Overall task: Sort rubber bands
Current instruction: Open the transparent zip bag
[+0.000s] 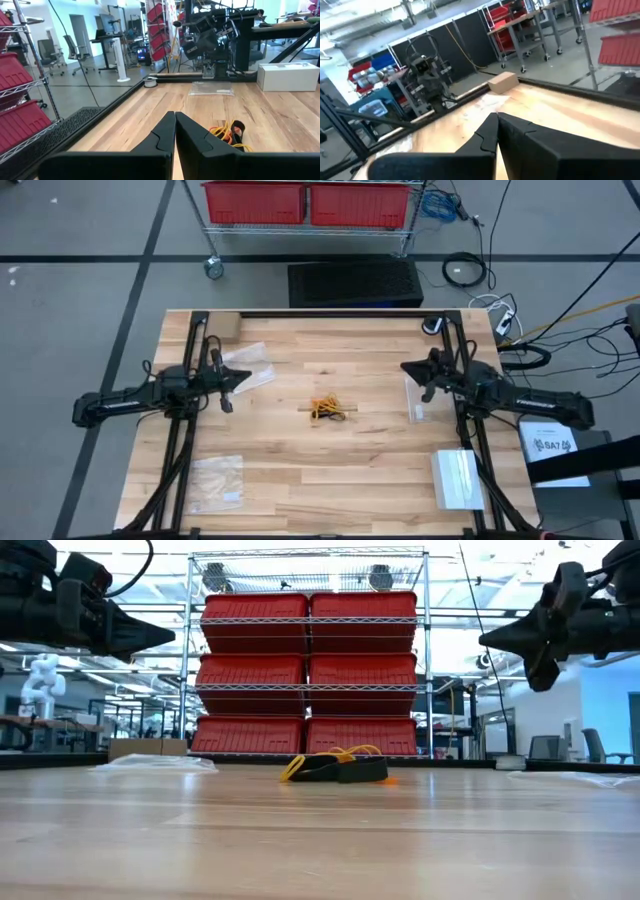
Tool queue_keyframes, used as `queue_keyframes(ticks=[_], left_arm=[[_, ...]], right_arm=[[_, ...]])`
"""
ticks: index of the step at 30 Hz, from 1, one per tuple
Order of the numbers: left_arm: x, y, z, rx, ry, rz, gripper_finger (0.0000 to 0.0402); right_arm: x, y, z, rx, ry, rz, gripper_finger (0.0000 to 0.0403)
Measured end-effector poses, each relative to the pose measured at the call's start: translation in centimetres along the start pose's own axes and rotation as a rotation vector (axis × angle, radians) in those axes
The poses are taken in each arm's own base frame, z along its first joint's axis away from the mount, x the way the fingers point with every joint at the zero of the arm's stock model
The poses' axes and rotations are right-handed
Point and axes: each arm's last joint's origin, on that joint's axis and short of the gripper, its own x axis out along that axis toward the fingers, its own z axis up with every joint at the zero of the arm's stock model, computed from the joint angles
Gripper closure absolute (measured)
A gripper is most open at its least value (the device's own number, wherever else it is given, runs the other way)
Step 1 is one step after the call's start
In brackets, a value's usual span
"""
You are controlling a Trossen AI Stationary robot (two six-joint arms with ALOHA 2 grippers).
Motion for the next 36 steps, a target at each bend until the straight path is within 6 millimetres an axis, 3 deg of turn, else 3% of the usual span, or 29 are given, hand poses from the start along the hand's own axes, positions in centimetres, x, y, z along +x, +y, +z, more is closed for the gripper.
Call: queue_keyframes(ticks=[7,12,17,21,27,36], left_arm=[[0.0,0.0,0.0,0.0,-0.001,0.0,0.0381],[0.0,0.0,0.0,0.0,0.0,0.0,0.0381],[0.0,0.0,0.0,0.0,0.0,0.0,0.0381],[0.0,0.0,0.0,0.0,0.0,0.0,0.0381],[0.0,0.0,0.0,0.0,-0.001,0.0,0.0381],[0.0,0.0,0.0,0.0,0.0,0.0,0.0381]], right_arm=[[0.3,-1.6,-1.1,0.056,0.077,-0.231,0.0396],[0.5,-1.9,-1.2,0.089,0.129,-0.202,0.0377],[0.3,-1.5,-0.8,0.013,0.35,-0.273,0.0359],[0.0,-0.7,1.3,0.086,0.468,-0.427,0.0346],[0.5,1.2,3.8,0.221,0.622,-0.476,0.0313],[2.6,1.5,0.6,0.297,0.886,-0.688,0.0266]])
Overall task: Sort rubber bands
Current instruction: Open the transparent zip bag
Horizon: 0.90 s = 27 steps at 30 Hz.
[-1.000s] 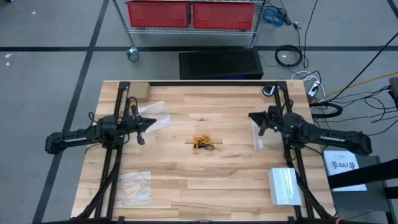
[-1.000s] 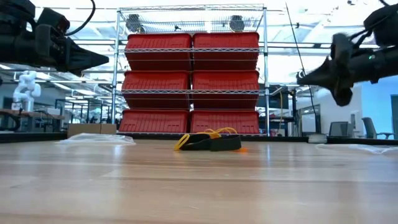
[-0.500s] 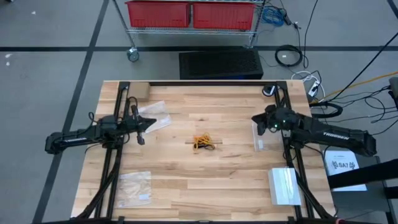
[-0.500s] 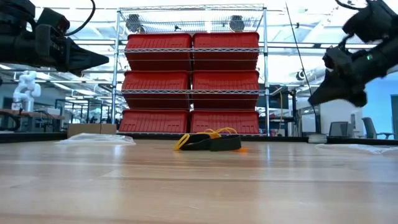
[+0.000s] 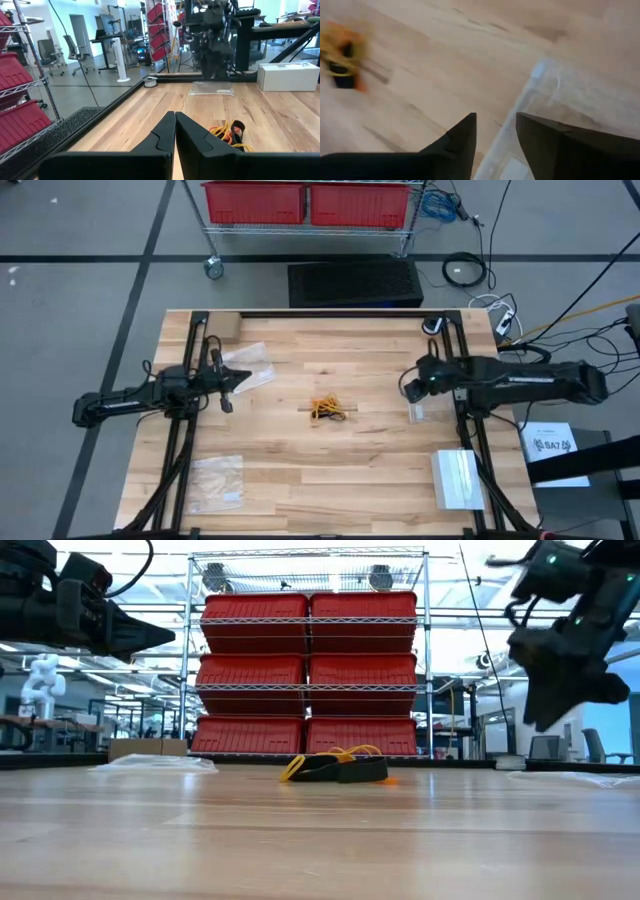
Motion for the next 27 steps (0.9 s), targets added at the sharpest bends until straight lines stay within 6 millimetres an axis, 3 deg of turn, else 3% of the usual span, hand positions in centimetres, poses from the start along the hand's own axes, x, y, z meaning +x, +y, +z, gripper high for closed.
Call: queue_keyframes(ticks=[18,22,27], left_arm=[[0.0,0.0,0.0,0.0,0.0,0.0,0.0381],[0.0,0.0,0.0,0.0,0.0,0.0,0.0381],[0.0,0.0,0.0,0.0,0.0,0.0,0.0381]], right_arm=[[5.3,2.8,-0.9,0.023,0.039,-0.276,0.0259],[6.1,3.5,-0.6,-0.003,0.051,-0.353,0.0294],[7.2,3.9,-0.5,-0.05,0.083,-0.457,0.0365]])
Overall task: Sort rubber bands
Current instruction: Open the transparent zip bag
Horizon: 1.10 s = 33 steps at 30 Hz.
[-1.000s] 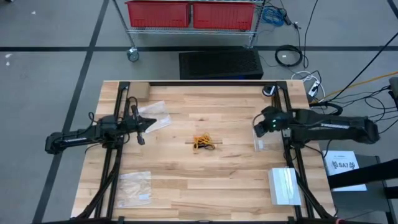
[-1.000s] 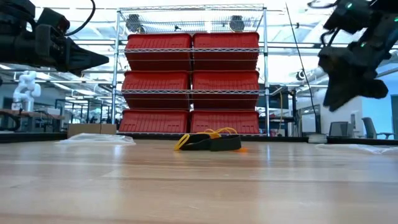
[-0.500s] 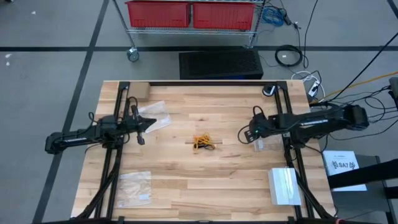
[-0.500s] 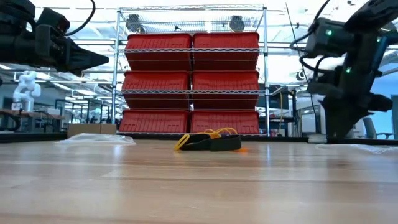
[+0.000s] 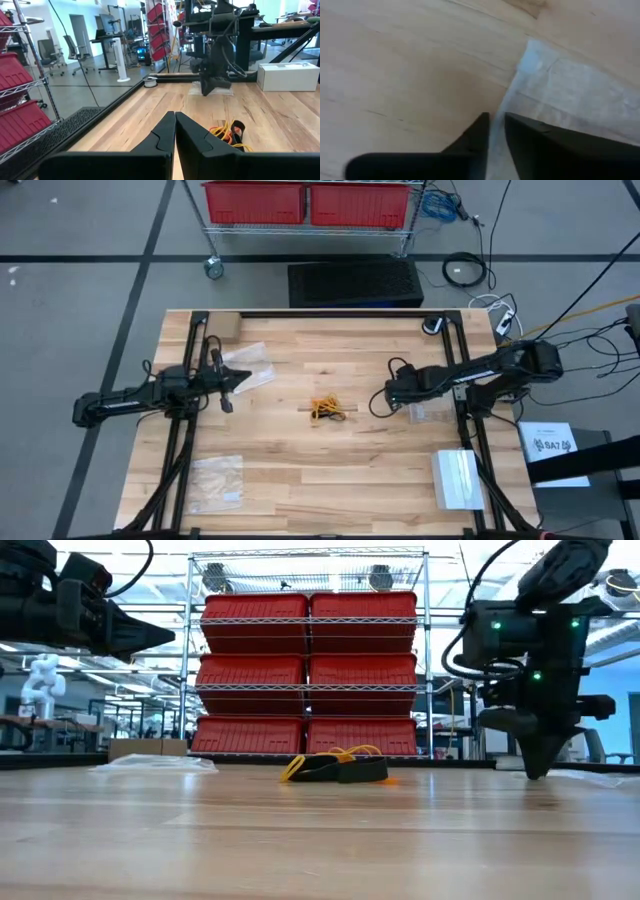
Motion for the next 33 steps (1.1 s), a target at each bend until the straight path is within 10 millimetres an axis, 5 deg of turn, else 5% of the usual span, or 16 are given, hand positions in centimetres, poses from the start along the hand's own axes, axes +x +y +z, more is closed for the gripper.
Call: queue_keyframes(ticks=[6,22,33], left_arm=[[0.0,0.0,0.0,0.0,0.001,0.0,0.0381],[0.0,0.0,0.0,0.0,0.001,0.0,0.0381],[0.0,0.0,0.2,-0.002,-0.017,0.006,0.0381]], right_arm=[[-0.7,0.8,0.6,-0.031,-0.014,-0.049,0.0399],[-9.0,5.6,6.0,-0.325,-0.306,0.261,0.0403],[-10.9,7.1,7.3,-0.523,-0.457,0.375,0.0403]])
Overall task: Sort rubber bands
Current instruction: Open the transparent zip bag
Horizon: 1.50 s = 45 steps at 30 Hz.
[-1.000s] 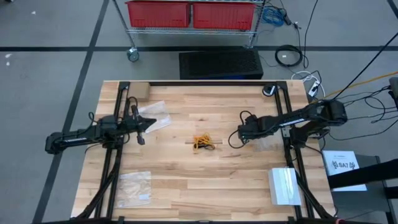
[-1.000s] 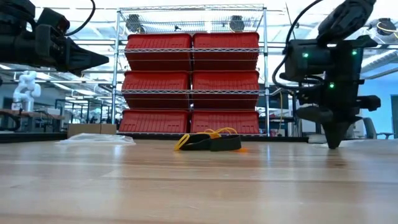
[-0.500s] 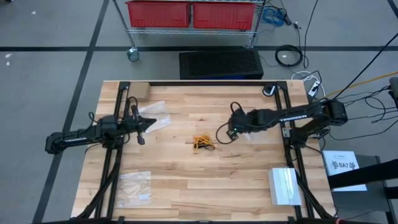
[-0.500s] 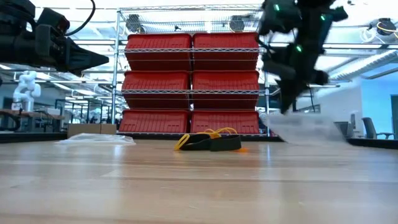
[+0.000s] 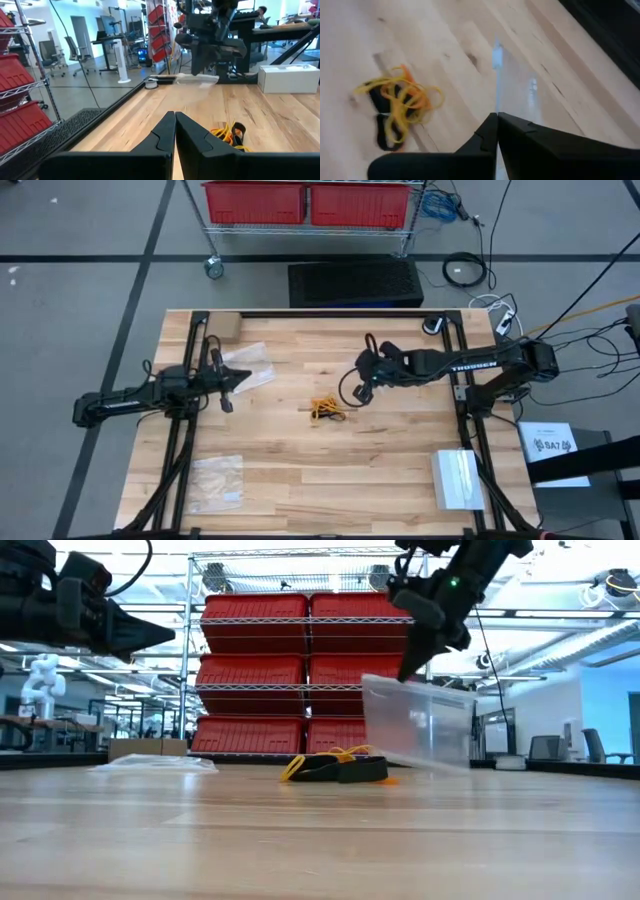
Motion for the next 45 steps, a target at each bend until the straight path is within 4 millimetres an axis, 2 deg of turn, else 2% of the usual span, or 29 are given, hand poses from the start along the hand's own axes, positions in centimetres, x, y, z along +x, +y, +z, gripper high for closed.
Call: queue_keyframes(ticks=[4,9,16,22,26,31,35,41,45], left_arm=[[0.0,0.0,0.1,-0.004,-0.011,0.0,0.0381],[-0.1,0.1,1.0,-0.114,-0.109,-0.003,0.0381],[-0.1,0.1,1.5,-0.121,-0.156,-0.003,0.0381],[0.2,-0.1,2.1,-0.093,-0.215,-0.089,0.0381],[1.1,-0.3,1.7,-0.112,-0.159,-0.127,0.0368],[2.7,-0.5,1.4,-0.133,-0.086,-0.135,0.0321],[4.7,-0.5,2.9,-0.115,-0.045,-0.137,0.029],[9.1,-0.9,5.2,-0.027,0.037,-0.199,0.0285],[12.1,-1.1,6.0,0.041,0.11,-0.216,0.0285]], right_arm=[[0.0,0.3,0.7,-0.052,-0.06,0.044,0.0403],[0.0,0.4,1.4,-0.097,-0.127,0.06,0.0403],[0.1,0.0,1.8,-0.115,-0.147,0.081,0.0403],[0.1,-0.2,2.4,-0.152,-0.162,0.151,0.0403],[-0.6,0.1,3.3,-0.191,-0.198,0.176,0.0403],[-1.8,0.7,4.4,-0.235,-0.247,0.221,0.0403],[-2.2,1.2,4.7,-0.263,-0.261,0.246,0.0403],[-2.3,1.8,4.4,-0.291,-0.258,0.271,0.0403],[-2.2,2.2,4.2,-0.311,-0.252,0.274,0.0403]])
